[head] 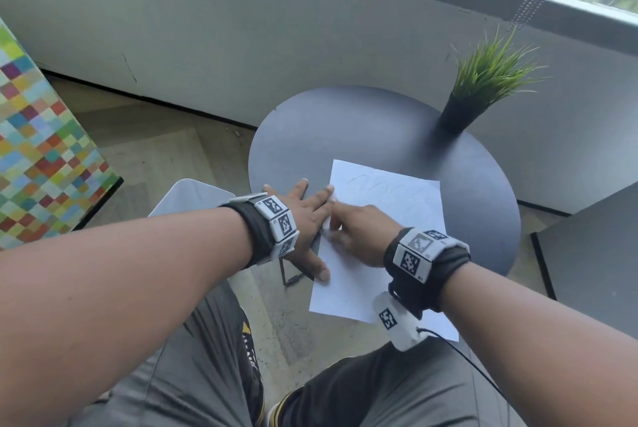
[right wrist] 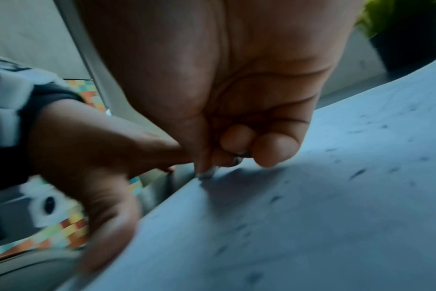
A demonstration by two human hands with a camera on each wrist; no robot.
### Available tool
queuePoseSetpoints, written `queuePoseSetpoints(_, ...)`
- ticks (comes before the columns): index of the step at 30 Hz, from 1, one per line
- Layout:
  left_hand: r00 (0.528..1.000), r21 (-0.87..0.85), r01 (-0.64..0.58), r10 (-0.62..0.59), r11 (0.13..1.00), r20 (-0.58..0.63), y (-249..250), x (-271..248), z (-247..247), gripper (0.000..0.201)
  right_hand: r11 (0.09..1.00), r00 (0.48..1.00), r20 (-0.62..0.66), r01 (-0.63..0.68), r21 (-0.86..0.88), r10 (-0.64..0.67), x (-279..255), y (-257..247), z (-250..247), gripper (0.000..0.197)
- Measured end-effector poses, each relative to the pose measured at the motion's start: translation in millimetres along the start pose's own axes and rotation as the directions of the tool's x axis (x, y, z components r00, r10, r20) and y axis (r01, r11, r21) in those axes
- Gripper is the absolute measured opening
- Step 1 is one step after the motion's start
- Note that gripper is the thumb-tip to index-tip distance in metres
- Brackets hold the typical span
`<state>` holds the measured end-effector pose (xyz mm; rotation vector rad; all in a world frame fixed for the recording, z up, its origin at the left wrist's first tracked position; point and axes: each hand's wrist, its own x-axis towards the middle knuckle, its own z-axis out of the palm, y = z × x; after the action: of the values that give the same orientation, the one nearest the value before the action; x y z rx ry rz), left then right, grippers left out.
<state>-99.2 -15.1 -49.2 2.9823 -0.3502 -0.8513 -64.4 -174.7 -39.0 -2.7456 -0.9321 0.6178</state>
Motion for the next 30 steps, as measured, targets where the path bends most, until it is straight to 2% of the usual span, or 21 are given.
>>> queuePoseSetpoints(3, 1.000, 0.025, 0.014, -0.014, 1.000, -0.004, 0.8, 0.0, 0.6, 0.141, 0.980, 0.973, -0.111, -0.201, 0.014, 0.201, 10.8, 13.8, -7.9, 0.026)
queuePoseSetpoints(4, 1.000, 0.024, 0.015, -0.015, 1.000, -0.004, 1.5, -0.7, 0.7, 0.140, 0.978, 0.970, -0.120, -0.209, 0.018, 0.210, 10.1, 11.8, -6.0, 0.026)
queuePoseSetpoints(8, 1.000, -0.009, 0.003, -0.003, 1.000, -0.004, 1.0, -2.1, 0.0, 0.140, 1.000, 0.999, -0.030, -0.024, 0.000, 0.024, -0.7, -9.2, 9.2, 0.034)
queuePoseSetpoints(9, 1.000, -0.007, 0.003, -0.003, 1.000, -0.002, 1.0, -1.8, 0.0, 0.140, 1.000, 0.999, -0.031, -0.029, -0.006, 0.029, 0.2, -6.5, 6.3, 0.031)
queuePoseSetpoints(12, 1.000, 0.006, 0.011, -0.011, 1.000, 0.007, 0.6, 0.6, 2.2, 0.141, 0.980, 0.973, -0.123, -0.198, 0.004, 0.197, 11.7, 12.9, -5.7, 0.025)
queuePoseSetpoints(13, 1.000, 0.004, 0.011, -0.012, 1.000, 0.008, 0.3, 0.9, 2.9, 0.142, 0.976, 0.967, -0.137, -0.217, 0.007, 0.216, 11.9, 12.2, -5.0, 0.025)
queuePoseSetpoints(17, 1.000, -0.033, -0.001, 0.001, 0.999, 0.000, -0.4, 0.2, 2.1, 0.141, 0.999, 0.999, -0.045, -0.004, -0.033, 0.002, 1.1, -13.0, 11.7, 0.035)
queuePoseSetpoints(18, 1.000, -0.030, -0.002, 0.002, 1.000, -0.002, -0.4, -0.1, 2.1, 0.141, 0.999, 0.999, -0.039, -0.014, -0.048, 0.012, 2.2, -9.1, 8.4, 0.033)
queuePoseSetpoints(22, 1.000, -0.010, 0.011, -0.011, 1.000, 0.006, -1.1, 0.9, 4.5, 0.141, 0.959, 0.953, -0.140, -0.278, -0.050, 0.269, 15.9, 25.6, -14.1, 0.026)
queuePoseSetpoints(24, 1.000, -0.012, 0.007, -0.006, 1.000, 0.001, -1.3, 1.3, 4.5, 0.142, 0.971, 0.964, -0.137, -0.235, -0.048, 0.227, 10.7, 16.9, -10.5, 0.026)
queuePoseSetpoints(27, 1.000, -0.039, -0.001, 0.001, 0.999, 0.000, -0.8, 0.5, 2.4, 0.142, 1.000, 1.000, -0.008, -0.012, -0.013, 0.012, -4.1, -6.1, 4.7, 0.032)
queuePoseSetpoints(28, 1.000, -0.040, 0.000, 0.000, 0.999, -0.001, -0.6, 0.5, 2.5, 0.142, 1.000, 1.000, 0.010, -0.016, 0.000, 0.016, -4.9, -4.6, 2.7, 0.030)
queuePoseSetpoints(30, 1.000, -0.023, 0.010, -0.010, 1.000, -0.006, -1.4, 1.9, 2.7, 0.142, 0.992, 0.992, -0.020, -0.122, 0.020, 0.122, 1.9, 10.1, -8.8, 0.027)
